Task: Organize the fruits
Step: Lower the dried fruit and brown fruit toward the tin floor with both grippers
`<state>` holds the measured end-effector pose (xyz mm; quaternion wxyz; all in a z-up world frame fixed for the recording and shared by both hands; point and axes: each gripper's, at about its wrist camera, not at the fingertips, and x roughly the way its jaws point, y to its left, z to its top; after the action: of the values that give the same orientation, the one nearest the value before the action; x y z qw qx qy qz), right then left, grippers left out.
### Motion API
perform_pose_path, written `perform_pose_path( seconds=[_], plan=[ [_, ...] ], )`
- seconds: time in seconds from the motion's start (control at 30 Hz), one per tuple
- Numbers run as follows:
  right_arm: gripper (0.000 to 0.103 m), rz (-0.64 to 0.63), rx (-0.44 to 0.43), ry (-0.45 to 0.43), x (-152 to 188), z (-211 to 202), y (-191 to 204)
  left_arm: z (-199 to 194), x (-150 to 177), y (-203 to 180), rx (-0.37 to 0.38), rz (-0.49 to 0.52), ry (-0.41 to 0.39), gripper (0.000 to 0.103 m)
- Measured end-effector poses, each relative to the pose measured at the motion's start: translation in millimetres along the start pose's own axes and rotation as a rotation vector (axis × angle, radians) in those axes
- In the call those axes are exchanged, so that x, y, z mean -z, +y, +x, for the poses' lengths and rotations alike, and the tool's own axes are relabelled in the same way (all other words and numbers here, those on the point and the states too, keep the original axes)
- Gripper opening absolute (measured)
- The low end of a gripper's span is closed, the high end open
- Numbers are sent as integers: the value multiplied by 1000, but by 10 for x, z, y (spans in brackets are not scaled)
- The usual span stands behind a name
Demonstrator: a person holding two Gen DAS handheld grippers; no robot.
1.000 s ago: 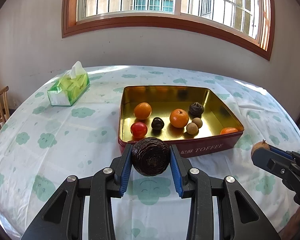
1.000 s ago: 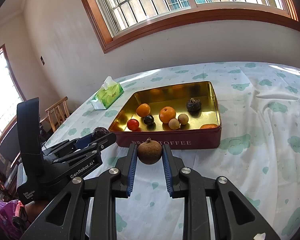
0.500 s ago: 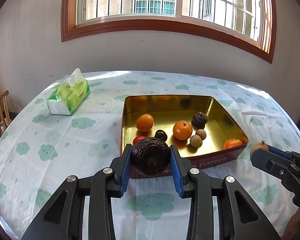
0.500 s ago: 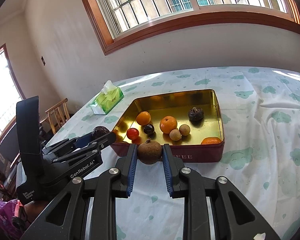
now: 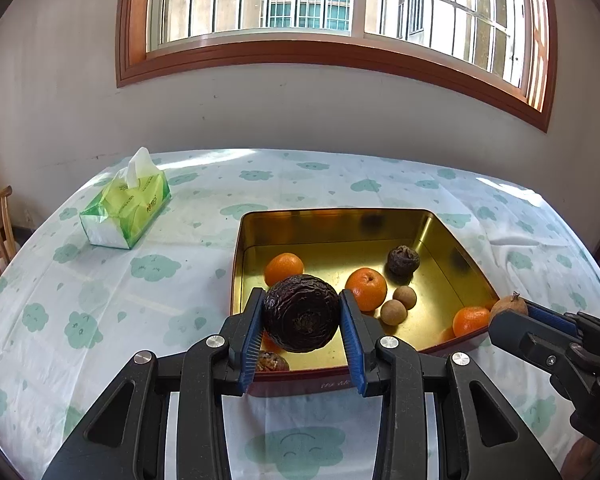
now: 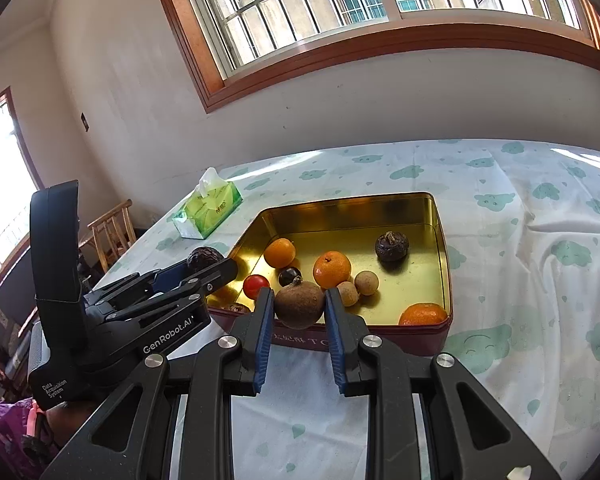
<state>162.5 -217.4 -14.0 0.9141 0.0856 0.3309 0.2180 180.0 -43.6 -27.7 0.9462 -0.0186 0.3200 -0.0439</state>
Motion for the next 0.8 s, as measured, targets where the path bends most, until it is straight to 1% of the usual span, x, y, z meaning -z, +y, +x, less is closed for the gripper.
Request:
perform_pose_path(
  seconds=[0.33,0.8],
  plan=[
    [24,13,9,-1,-63,115,-93,156,-124,-25,0,-4,-1,37],
    [24,21,9,7,-101,245,-176,353,-171,-72,1,1,14,37]
  ],
)
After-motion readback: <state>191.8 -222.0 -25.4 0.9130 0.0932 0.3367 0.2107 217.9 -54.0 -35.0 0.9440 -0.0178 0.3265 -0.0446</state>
